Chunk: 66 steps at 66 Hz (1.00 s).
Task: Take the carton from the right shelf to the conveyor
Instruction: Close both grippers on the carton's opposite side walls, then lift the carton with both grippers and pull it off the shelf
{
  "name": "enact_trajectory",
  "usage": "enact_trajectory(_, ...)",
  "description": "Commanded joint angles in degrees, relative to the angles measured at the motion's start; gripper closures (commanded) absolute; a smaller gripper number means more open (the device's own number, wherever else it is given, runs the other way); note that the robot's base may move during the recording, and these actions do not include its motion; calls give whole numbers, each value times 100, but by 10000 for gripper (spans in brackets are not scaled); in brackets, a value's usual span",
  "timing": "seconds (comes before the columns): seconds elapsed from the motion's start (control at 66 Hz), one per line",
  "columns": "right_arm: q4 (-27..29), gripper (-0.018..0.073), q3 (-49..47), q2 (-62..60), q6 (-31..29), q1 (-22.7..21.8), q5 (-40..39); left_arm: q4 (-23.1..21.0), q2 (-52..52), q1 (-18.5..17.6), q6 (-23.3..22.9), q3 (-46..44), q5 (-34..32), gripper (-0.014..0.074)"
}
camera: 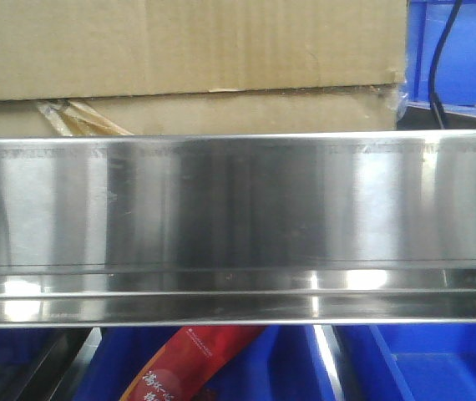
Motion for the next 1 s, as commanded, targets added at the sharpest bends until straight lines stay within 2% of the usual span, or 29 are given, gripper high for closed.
enact_trajectory(0.0, -72, -1, -54, -11, 2, 0, -70, -38, 82, 10, 26, -10, -52, 69)
enact_trajectory(0.121, -72, 24, -54, 15, 2, 0, -70, -105, 120, 10, 26, -10, -52, 71)
enact_trajectory(0.227, -84, 171, -54, 15, 2, 0, -70, -105, 120, 10, 26, -10, -52, 123)
enact_trajectory(0.273, -96, 310, -54, 15, 2, 0, -70, -105, 120, 10, 40, -10, -52, 195)
enact_trajectory(0.334, -96, 435, -54, 15, 2, 0, -70, -93, 120, 10, 40, -10, -52, 314)
enact_trajectory(0.379, -96, 564, -54, 15, 2, 0, -70, -72, 120, 10, 40, -10, -52, 437)
enact_trajectory(0.424, -96, 639, -54, 15, 2, 0, -70, -72, 120, 10, 40, -10, -52, 549)
enact_trajectory(0.44, -96, 644, -54, 15, 2, 0, -70, -72, 120, 10, 40, -10, -52, 605)
enact_trajectory(0.47, -107, 634, -54, 15, 2, 0, -70, -72, 120, 10, 40, -10, -52, 647)
enact_trajectory(0.546, -118, 622, -54, 15, 2, 0, -70, -72, 120, 10, 40, -10, -52, 591)
enact_trajectory(0.773, -158, 624, -54, -49, 2, 0, -70, -72, 106, 10, 40, -10, -52, 608)
enact_trajectory(0.985, -380, 624, -54, -563, 2, 0, -70, -113, -460, -14, 40, -10, -52, 608)
